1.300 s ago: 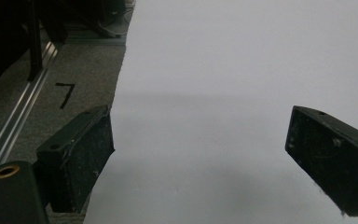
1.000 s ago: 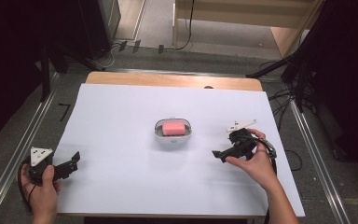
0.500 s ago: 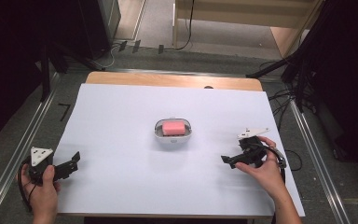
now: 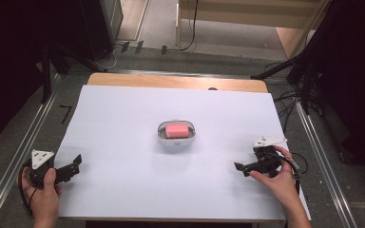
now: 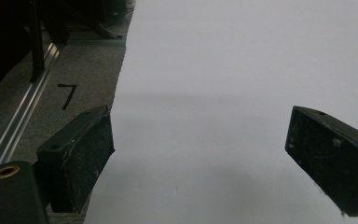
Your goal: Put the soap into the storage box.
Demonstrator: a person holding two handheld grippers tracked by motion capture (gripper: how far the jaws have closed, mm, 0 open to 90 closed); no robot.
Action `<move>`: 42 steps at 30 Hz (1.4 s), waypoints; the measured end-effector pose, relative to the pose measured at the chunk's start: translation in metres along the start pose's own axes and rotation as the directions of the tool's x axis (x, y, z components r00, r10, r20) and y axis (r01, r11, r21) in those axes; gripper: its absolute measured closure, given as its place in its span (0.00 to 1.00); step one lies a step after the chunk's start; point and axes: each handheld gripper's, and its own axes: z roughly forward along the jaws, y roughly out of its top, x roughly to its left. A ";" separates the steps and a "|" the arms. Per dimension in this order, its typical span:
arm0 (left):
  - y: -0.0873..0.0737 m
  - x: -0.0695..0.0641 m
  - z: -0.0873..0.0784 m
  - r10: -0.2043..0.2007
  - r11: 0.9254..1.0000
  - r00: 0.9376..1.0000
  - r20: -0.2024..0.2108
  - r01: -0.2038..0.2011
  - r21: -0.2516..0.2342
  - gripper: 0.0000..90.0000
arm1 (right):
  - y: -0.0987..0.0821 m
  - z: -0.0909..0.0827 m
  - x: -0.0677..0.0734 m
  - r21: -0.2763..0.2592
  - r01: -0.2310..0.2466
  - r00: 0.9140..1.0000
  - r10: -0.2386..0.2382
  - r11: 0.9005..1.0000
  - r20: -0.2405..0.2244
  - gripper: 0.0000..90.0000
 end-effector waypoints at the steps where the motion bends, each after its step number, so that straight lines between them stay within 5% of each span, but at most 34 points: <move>1: 0.000 0.000 0.000 0.000 1.000 1.000 0.000 0.000 0.000 0.09 | -0.002 -0.001 -0.001 -0.004 -0.005 1.000 0.005 1.000 -0.001 0.00; 25: 0.000 0.000 0.000 0.002 1.000 1.000 -0.002 -0.002 -0.002 0.09 | -0.043 -0.030 -0.027 -0.051 -0.099 0.993 0.102 0.994 0.055 0.00; 42: 0.000 -0.001 -0.001 0.004 1.000 1.000 -0.002 -0.004 -0.006 0.09 | -0.075 -0.051 -0.041 -0.102 -0.170 0.978 0.180 0.980 0.103 0.00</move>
